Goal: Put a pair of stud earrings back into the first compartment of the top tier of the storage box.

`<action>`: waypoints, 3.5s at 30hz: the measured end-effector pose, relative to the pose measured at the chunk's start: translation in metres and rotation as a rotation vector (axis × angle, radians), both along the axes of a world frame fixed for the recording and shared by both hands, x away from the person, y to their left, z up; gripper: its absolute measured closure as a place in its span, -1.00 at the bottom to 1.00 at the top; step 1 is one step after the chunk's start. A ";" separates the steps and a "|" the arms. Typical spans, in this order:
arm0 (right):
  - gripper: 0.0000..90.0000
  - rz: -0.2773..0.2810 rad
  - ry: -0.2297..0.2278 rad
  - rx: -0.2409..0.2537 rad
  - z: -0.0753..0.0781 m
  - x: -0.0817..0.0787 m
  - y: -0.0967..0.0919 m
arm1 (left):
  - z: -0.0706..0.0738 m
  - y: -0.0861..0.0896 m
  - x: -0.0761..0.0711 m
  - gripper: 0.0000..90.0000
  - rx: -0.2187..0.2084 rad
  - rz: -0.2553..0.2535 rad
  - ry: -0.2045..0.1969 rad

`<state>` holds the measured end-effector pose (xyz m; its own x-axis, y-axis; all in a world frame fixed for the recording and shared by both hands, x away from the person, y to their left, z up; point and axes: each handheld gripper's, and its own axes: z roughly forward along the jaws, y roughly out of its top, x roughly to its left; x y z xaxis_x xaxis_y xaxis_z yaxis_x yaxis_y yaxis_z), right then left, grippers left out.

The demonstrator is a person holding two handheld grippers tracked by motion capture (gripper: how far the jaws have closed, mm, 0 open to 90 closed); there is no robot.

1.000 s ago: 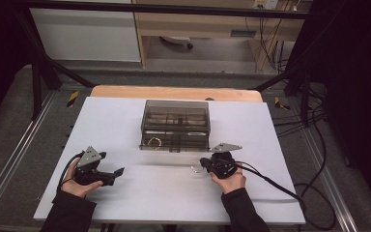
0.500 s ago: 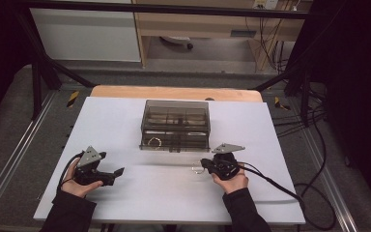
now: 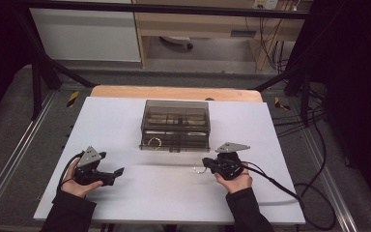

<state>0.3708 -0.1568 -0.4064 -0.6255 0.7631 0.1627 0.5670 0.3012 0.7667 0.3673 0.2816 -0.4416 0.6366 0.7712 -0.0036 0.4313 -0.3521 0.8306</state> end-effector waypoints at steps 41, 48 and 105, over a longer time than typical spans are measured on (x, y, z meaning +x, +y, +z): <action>0.94 0.040 -0.083 0.028 0.052 0.007 0.014 | 0.000 0.000 0.000 -0.88 -0.003 0.000 0.003; 0.94 0.046 -0.094 0.032 0.058 0.010 0.019 | 0.000 0.000 0.000 -0.88 -0.003 0.000 0.003; 0.94 0.044 -0.120 0.048 0.068 0.048 0.090 | 0.000 0.001 0.000 -0.88 -0.007 -0.002 0.003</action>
<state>0.4189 -0.0670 -0.3389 -0.6753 0.7276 0.1204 0.4573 0.2850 0.8424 0.3674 0.2823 -0.4418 0.6379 0.7700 -0.0106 0.4329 -0.3472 0.8319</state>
